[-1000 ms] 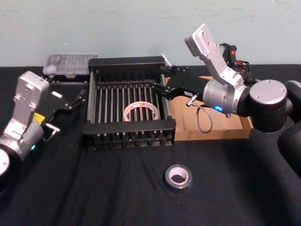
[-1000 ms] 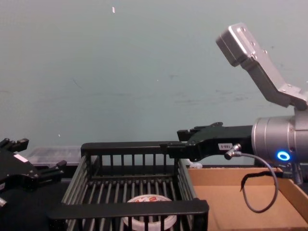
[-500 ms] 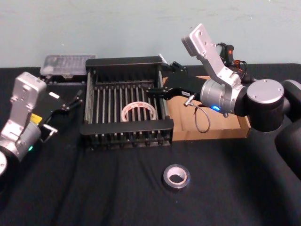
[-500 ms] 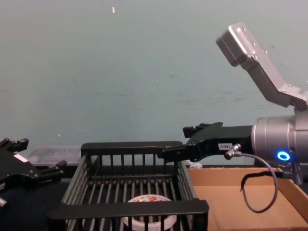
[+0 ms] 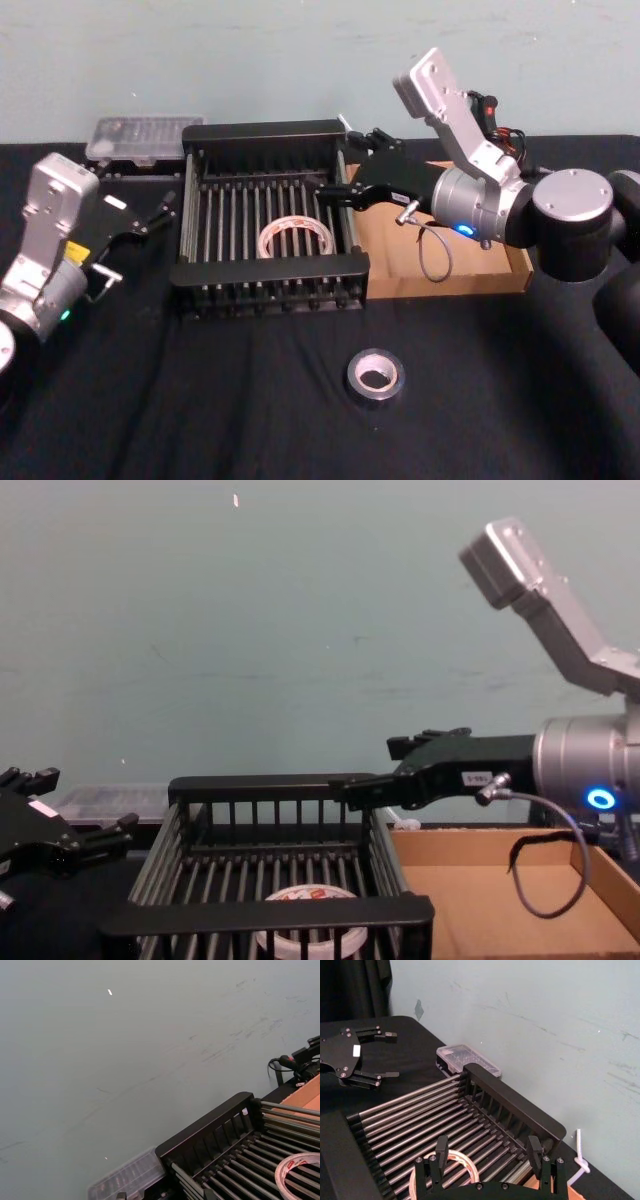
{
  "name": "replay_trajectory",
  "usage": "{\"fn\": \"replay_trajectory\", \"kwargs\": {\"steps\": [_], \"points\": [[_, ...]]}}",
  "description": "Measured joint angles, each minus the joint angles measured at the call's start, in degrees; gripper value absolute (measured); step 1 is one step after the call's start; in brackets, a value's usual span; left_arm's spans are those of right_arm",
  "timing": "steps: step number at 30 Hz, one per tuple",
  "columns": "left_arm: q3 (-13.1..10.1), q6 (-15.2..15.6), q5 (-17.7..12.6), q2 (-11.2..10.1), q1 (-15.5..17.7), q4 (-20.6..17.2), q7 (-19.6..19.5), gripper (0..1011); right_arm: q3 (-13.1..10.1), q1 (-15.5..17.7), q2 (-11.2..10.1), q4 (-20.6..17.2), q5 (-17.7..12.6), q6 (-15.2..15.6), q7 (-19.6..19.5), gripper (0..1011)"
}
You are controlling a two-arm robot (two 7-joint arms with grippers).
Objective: Pick up the white tape and place it into the black box , Pick up the silver tape and place it into the brown box.
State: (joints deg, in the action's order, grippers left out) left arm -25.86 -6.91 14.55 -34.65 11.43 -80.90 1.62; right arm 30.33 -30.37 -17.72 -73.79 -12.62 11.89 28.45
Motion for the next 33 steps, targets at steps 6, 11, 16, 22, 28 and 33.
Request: {"fn": "replay_trajectory", "kwargs": {"steps": [6,11,16,22,28,33], "points": [[0.0,0.0,0.0,0.0,0.0,0.0,0.0,1001,-1.2,1.8,-1.5,-3.5,-1.0,1.2,-0.5,1000],[0.0,0.0,0.0,0.0,0.0,0.0,0.0,1001,-2.9,4.9,-4.3,-8.5,-2.8,2.9,-0.8,1000],[0.0,0.0,0.0,0.0,0.0,0.0,0.0,1001,-3.9,7.3,-6.5,-12.1,-4.1,4.2,-0.8,1002],[0.0,0.0,0.0,0.0,0.0,0.0,0.0,1001,-5.8,12.1,-11.2,-18.8,-6.8,6.8,-0.8,1000],[0.0,0.0,0.0,0.0,0.0,0.0,0.0,1001,-6.6,16.1,-14.9,-23.6,-8.9,8.6,-0.6,1002],[0.0,0.0,0.0,0.0,0.0,0.0,0.0,1001,-6.5,18.3,-17.2,-26.1,-10.0,9.6,-0.3,1000]]}}
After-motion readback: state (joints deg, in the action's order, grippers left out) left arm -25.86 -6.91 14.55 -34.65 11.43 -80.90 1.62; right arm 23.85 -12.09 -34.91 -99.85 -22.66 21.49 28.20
